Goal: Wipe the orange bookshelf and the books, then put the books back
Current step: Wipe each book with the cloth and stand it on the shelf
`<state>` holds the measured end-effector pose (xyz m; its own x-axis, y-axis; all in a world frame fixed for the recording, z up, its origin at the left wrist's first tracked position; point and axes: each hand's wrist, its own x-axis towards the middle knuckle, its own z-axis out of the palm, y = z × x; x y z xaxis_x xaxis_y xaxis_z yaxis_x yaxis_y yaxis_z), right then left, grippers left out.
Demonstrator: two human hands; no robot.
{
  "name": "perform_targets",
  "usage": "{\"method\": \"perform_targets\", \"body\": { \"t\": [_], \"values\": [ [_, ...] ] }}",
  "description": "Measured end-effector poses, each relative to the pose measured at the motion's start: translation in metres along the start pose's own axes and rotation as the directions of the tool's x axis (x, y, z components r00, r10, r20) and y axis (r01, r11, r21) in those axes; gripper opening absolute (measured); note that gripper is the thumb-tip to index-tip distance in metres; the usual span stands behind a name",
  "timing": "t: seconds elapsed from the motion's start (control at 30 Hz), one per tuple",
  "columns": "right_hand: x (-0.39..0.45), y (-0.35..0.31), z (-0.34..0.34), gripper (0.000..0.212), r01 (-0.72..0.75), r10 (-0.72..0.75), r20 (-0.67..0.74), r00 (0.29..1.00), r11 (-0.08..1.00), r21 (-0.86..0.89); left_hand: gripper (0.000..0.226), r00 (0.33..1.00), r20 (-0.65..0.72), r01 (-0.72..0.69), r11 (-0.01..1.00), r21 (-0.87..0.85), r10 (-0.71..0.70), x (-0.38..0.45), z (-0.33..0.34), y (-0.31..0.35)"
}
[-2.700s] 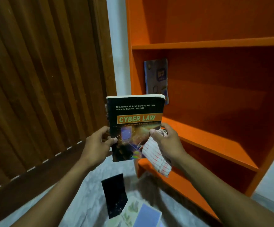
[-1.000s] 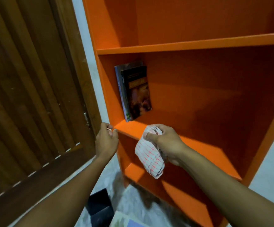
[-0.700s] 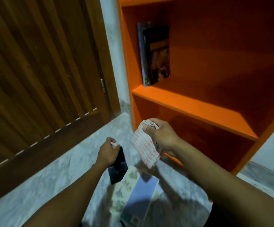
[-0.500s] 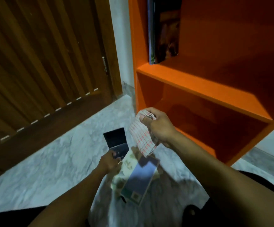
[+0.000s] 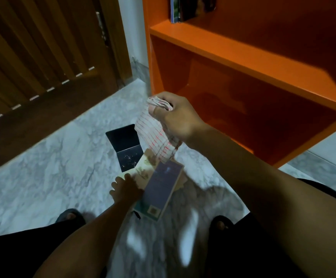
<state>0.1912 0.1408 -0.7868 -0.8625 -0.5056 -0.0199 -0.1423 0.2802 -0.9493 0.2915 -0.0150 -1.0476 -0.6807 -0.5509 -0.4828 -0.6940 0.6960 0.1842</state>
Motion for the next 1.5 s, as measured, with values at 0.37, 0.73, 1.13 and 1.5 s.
{"method": "perform_targets", "body": {
  "t": [0.37,0.73,1.13,1.5],
  "values": [
    [0.0,-0.005,-0.012,0.016,0.031,-0.03,-0.024,0.999,1.0,0.006,0.044,0.999,-0.01,0.04,0.977,-0.21,-0.044,0.016,0.002,-0.007],
    [-0.005,-0.008,-0.017,0.02,-0.207,0.216,-0.03,0.976,0.959,0.193,0.009,0.982,-0.031,-0.179,0.885,-0.429,0.184,-0.006,-0.049,0.018],
    [-0.004,-0.004,-0.029,0.027,-0.25,0.473,-0.307,0.826,0.795,0.553,0.011,0.943,-0.179,-0.322,0.637,-0.7,0.28,-0.063,-0.251,0.04],
    [-0.01,-0.013,-0.007,0.032,-0.248,0.479,-0.139,0.867,0.656,0.713,0.019,0.936,-0.213,-0.312,0.381,-0.87,0.281,-0.123,-0.297,0.042]
  ]
}}
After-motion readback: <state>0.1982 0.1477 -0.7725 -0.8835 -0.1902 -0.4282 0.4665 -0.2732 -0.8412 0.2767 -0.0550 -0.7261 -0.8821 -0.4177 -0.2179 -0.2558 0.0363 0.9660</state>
